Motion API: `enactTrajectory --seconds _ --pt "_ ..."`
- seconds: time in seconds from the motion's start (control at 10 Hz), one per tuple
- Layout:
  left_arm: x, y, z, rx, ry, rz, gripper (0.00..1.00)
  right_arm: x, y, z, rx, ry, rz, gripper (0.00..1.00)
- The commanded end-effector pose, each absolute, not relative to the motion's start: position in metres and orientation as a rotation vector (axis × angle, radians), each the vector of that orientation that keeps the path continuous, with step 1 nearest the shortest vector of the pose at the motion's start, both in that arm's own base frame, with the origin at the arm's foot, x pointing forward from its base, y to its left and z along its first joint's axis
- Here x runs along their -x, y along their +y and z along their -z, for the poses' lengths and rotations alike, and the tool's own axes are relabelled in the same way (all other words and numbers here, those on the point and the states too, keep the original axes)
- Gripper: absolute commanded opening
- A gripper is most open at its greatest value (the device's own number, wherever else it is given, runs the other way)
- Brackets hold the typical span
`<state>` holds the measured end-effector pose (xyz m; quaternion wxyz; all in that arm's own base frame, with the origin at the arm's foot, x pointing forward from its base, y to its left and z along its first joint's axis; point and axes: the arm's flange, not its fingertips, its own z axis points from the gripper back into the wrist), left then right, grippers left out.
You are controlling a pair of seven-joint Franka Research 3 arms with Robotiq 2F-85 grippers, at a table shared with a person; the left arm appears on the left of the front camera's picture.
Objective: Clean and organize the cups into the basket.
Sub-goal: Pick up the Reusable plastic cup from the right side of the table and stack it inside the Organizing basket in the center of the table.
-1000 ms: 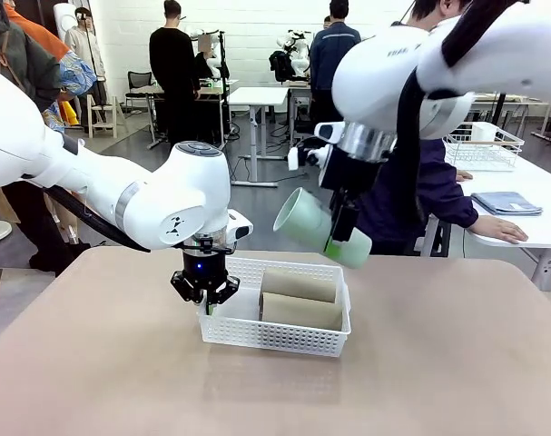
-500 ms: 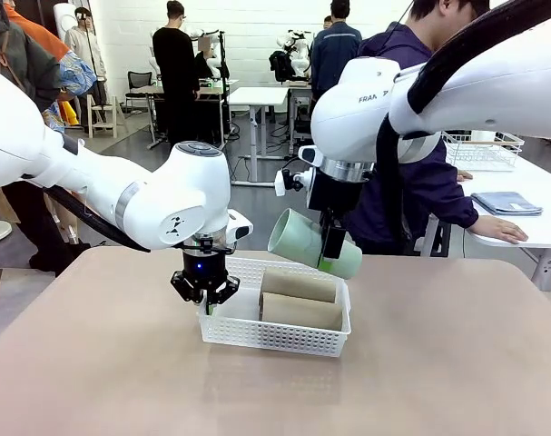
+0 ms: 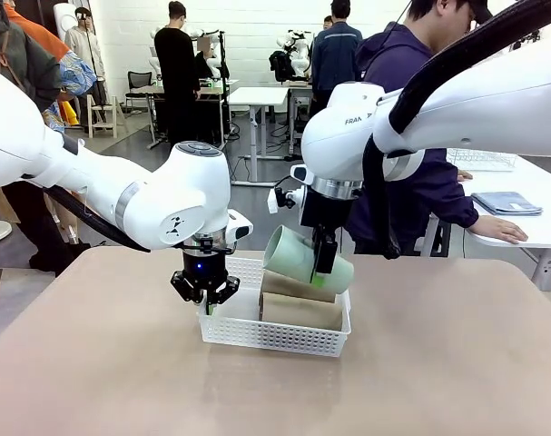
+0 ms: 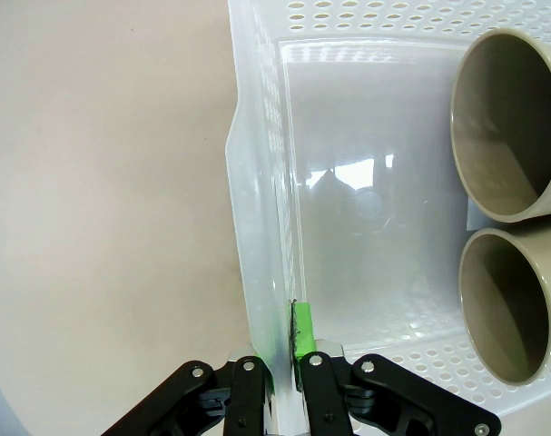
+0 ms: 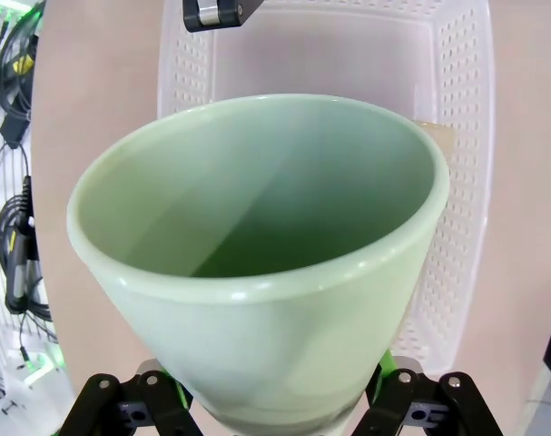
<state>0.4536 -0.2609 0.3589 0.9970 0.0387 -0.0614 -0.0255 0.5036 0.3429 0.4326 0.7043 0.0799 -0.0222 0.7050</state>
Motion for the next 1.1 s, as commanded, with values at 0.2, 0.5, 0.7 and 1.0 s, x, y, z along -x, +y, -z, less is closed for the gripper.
enactTrajectory --seconds 0.2,0.5,0.7,1.0 --pt "-0.453 -0.262 -0.359 -0.085 -0.121 0.051 0.00 -0.511 0.346 -0.415 -0.143 -0.079 -1.580 0.83" --pt "-0.453 -0.262 -0.359 -0.085 -0.121 0.051 0.00 -0.514 0.348 -0.401 -0.159 -0.075 -1.576 0.83" --pt "-0.453 -0.262 -0.359 -0.085 -0.121 0.051 0.00 -0.514 0.348 -0.396 -0.162 -0.083 -1.580 0.83" --pt "-0.453 -0.262 -0.359 -0.085 -0.121 0.051 0.00 -0.513 0.347 -0.395 -0.175 -0.109 -1.583 1.00"
